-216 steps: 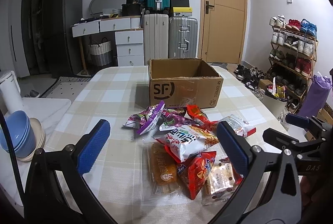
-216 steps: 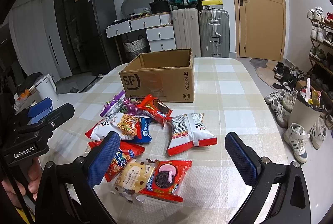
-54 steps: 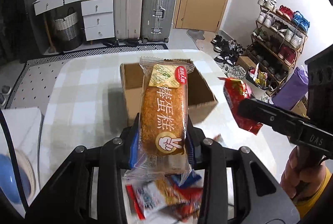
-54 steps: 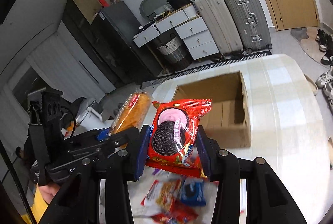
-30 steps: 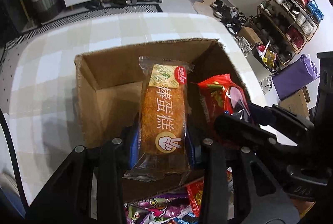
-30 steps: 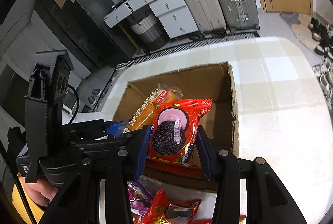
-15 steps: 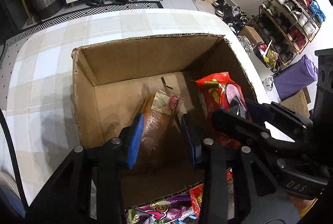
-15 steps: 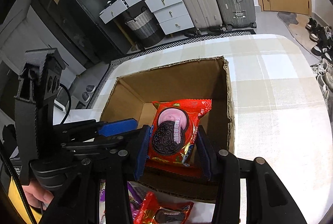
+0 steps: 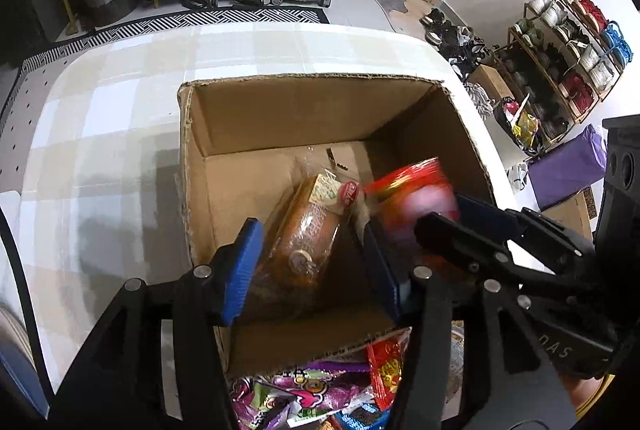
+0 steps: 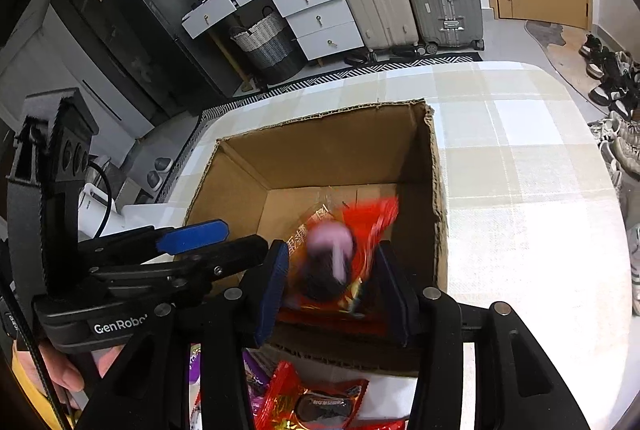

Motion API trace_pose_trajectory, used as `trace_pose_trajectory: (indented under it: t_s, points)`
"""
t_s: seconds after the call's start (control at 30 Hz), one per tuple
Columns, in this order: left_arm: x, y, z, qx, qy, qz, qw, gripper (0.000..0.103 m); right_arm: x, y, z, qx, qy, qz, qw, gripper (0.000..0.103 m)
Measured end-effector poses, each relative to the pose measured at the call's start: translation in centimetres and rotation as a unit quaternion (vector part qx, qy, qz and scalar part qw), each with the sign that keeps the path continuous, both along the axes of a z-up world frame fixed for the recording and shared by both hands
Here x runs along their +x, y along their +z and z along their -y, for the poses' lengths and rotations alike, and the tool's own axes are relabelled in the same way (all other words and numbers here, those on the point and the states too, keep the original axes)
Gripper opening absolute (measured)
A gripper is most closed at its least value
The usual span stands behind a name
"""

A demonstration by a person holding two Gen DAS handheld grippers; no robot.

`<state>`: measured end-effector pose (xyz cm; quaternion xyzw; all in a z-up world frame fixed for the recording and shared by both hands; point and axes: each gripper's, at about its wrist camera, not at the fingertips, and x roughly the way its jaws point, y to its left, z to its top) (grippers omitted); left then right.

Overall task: Organize snacks
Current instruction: 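Open both tools to drop the Oreo pack and cake bar into the box, then withdraw both tools from the box back toward the snack pile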

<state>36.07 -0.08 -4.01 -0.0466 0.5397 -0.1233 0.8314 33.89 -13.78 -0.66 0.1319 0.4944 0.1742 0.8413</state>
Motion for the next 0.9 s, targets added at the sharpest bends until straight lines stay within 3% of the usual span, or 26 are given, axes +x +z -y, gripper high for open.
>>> trace_pose_trajectory:
  t_s: [0.33,0.47,0.6,0.73,0.9]
  points:
    - [-4.6,3.0,-0.1,0.000,-0.003,0.012,0.9999,0.056,-3.1,3.3,0.8,-0.005,-0.003,0.036,0.999,0.046]
    - [-8.9,5.7,-0.4,-0.006,-0.009,0.037,0.9992,0.057,-6.0,5.5,1.1,-0.005,0.002,0.056,0.998,0.046]
    - [-13.8,9.0,-0.8,-0.020,-0.001,0.062,0.9979,0.070,-9.8,8.3,1.8,0.009,-0.005,0.079,0.997,0.047]
    - [-18.2,11.7,-1.2,-0.031,0.003,0.082,0.9962,0.070,-13.6,10.7,1.9,0.012,-0.009,0.096,0.995,0.047]
    - [-24.6,15.1,-1.1,-0.009,0.009,0.128,0.9917,0.074,-18.2,13.1,2.1,0.012,-0.008,0.116,0.993,0.047]
